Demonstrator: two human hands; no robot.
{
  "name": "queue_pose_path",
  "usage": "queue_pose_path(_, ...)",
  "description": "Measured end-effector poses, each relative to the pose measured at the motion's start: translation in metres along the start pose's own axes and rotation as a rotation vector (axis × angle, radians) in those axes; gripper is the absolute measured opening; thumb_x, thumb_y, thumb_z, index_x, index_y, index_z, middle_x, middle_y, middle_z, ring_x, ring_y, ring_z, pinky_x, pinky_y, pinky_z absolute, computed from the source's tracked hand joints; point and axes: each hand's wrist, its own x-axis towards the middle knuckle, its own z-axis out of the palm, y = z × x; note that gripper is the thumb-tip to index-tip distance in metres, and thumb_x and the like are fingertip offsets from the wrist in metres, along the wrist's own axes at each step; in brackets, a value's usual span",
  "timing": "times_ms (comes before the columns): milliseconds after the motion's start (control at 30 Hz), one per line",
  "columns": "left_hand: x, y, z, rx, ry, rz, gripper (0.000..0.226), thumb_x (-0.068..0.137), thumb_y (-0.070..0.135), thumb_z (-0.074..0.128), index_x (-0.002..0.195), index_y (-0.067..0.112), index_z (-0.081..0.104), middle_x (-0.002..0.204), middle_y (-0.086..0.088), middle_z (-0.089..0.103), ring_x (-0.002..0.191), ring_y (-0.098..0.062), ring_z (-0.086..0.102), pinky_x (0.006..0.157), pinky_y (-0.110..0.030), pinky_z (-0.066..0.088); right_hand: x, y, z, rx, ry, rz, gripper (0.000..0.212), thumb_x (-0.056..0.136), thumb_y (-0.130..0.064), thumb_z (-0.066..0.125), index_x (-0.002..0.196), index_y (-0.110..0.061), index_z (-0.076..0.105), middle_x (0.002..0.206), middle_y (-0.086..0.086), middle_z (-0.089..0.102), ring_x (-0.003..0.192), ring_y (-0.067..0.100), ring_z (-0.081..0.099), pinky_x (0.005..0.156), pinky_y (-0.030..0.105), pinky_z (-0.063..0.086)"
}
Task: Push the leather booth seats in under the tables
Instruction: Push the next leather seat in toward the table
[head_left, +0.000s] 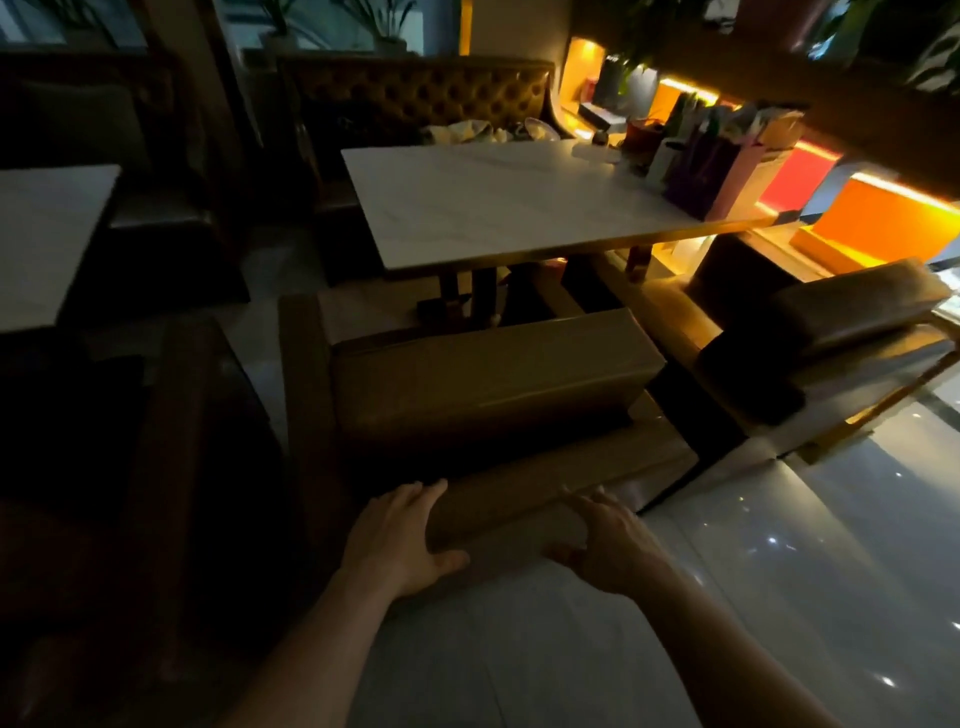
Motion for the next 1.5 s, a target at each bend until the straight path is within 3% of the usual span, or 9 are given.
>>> queue_pose_path(133, 0.041, 0.006, 0.017, 0.012, 0.019, -0.094, 0.103, 0.071, 0.079, 0.059, 0.152, 0.042, 0.008, 0.161, 0.004, 0.015, 0.144, -0.021, 0.021, 0.118, -0.044, 0.021, 0.066, 0.034, 0.004, -0.040, -0.042, -0.069, 0.095, 0.079, -0.074, 0.060, 0.155, -0.032, 0.021, 0.160, 0.011, 0.026, 0.147, 0.030, 0.023, 0.114, 0.046, 0.033)
queue_pose_path(367, 0.108, 0.006, 0.050, 0.045, 0.004, -0.209, 0.108, 0.066, 0.080, 0.063, 0.152, 0.044, 0.007, 0.162, 0.004, 0.013, 0.145, -0.022, 0.018, 0.117, -0.045, 0.021, 0.163, 0.063, 0.014, -0.170, -0.126, -0.207, 0.104, 0.078, -0.067, 0.068, 0.156, -0.038, 0.006, 0.165, 0.014, 0.004, 0.151, 0.035, -0.001, 0.121, 0.053, 0.012)
queue_pose_path(567, 0.143, 0.000, 0.080, 0.074, -0.035, -0.231, 0.119, 0.060, 0.080, 0.068, 0.152, 0.044, 0.003, 0.163, 0.004, 0.009, 0.147, -0.024, 0.013, 0.118, -0.044, 0.015, 0.207, 0.067, 0.037, -0.293, -0.194, -0.257, 0.121, 0.071, -0.066, 0.074, 0.154, -0.042, -0.011, 0.165, 0.010, -0.011, 0.149, 0.038, -0.018, 0.113, 0.072, -0.002)
queue_pose_path(800, 0.145, -0.014, 0.096, 0.045, 0.045, -0.243, 0.113, 0.058, 0.074, 0.072, 0.150, 0.042, 0.017, 0.153, 0.008, 0.030, 0.137, -0.021, 0.029, 0.111, -0.041, 0.030, 0.216, 0.067, 0.048, -0.335, -0.148, -0.250, 0.122, 0.066, -0.073, 0.072, 0.154, -0.044, -0.008, 0.165, 0.007, 0.001, 0.150, 0.039, -0.009, 0.110, 0.078, 0.006)
queue_pose_path(1500, 0.092, -0.056, 0.126, 0.013, 0.187, -0.227, 0.103, 0.061, 0.073, 0.069, 0.148, 0.044, 0.021, 0.149, 0.008, 0.035, 0.137, -0.020, 0.032, 0.117, -0.041, 0.023, 0.171, 0.034, 0.085, -0.322, -0.165, -0.274, 0.111, 0.072, -0.072, 0.067, 0.156, -0.042, 0.000, 0.164, 0.007, 0.004, 0.148, 0.043, -0.012, 0.108, 0.080, 0.008)
